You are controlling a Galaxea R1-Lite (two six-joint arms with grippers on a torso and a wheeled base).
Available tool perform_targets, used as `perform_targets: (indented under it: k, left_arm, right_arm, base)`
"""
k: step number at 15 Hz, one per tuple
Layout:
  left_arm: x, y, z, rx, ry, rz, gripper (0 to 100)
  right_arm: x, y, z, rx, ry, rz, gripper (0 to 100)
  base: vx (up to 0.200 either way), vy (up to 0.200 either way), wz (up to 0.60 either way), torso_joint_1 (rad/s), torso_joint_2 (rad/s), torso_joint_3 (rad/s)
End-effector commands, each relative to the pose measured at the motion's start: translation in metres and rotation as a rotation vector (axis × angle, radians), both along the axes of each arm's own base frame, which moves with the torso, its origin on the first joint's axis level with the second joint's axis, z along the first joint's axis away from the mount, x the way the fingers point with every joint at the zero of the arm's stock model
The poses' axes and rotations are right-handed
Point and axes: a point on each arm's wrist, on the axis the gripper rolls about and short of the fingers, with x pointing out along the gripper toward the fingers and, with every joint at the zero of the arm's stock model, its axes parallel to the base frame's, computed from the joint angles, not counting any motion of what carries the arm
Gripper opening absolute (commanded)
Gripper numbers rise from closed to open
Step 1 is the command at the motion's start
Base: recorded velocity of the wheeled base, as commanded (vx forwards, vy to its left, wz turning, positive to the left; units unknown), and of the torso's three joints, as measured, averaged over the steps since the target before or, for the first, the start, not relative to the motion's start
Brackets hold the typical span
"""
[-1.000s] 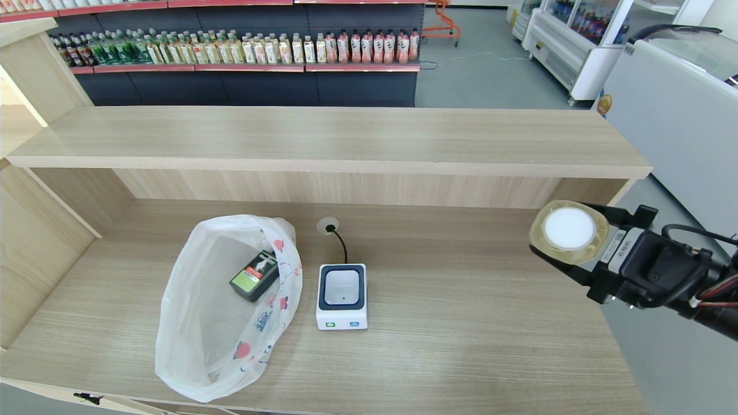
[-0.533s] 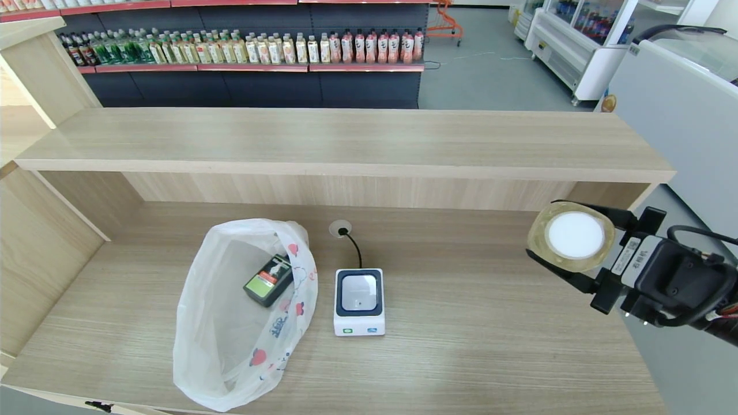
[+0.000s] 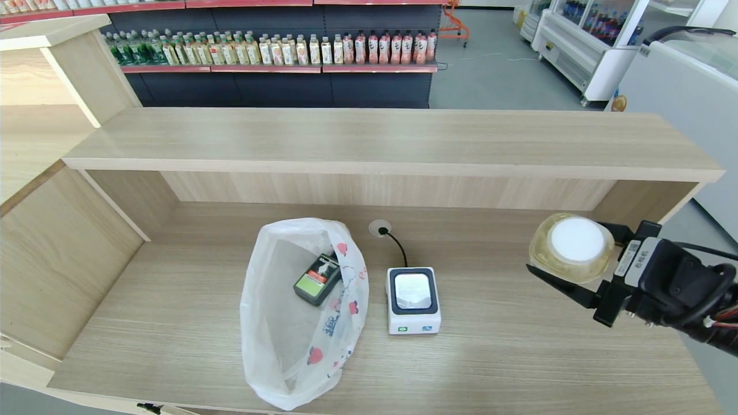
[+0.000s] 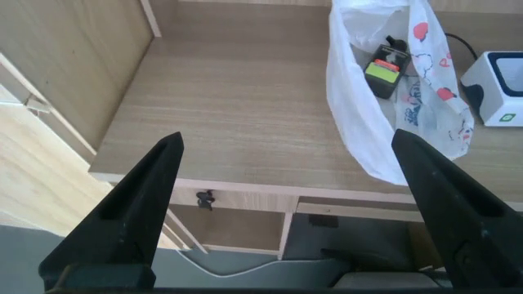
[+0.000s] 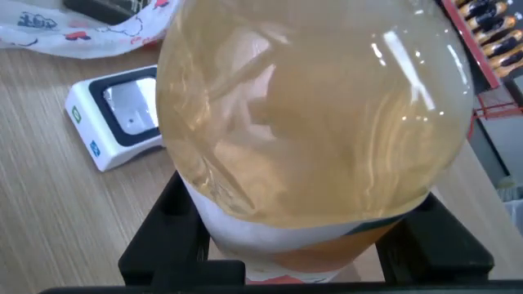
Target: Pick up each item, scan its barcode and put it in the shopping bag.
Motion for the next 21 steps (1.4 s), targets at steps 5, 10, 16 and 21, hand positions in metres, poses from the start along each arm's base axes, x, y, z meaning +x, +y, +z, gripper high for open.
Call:
perform_targets:
  k: [5, 10, 16, 21]
  left_arm:
    - [0.000, 0.000, 0.000, 0.000, -0.001, 0.000, 100]
    - [0.000, 0.000, 0.000, 0.001, 0.000, 0.000, 100]
    - [0.000, 0.000, 0.000, 0.001, 0.000, 0.000, 100]
    - [0.000, 0.000, 0.000, 0.001, 0.000, 0.000, 100]
  right_arm:
    - [0.027, 0.007, -0.028, -0.031, 0.126, 0.038, 0]
    - [0.043, 0.008, -0.037, -0.016, 0.107, 0.079, 0]
    - [0.065, -0.001, -0.056, -0.022, 0.162, 0.096, 0]
    - [0.096, 0.008, -0.081, -0.007, 0.089, 0.221, 0]
  base:
    - [0.000, 0.200, 0.00, 0.002, 0.01, 0.002]
    - [0.000, 0.040, 0.00, 0.000, 0.00, 0.000]
    - [0.000, 0.000, 0.00, 0.000, 0.00, 0.000]
    - [0.000, 0.000, 0.00, 0.000, 0.00, 0.000]
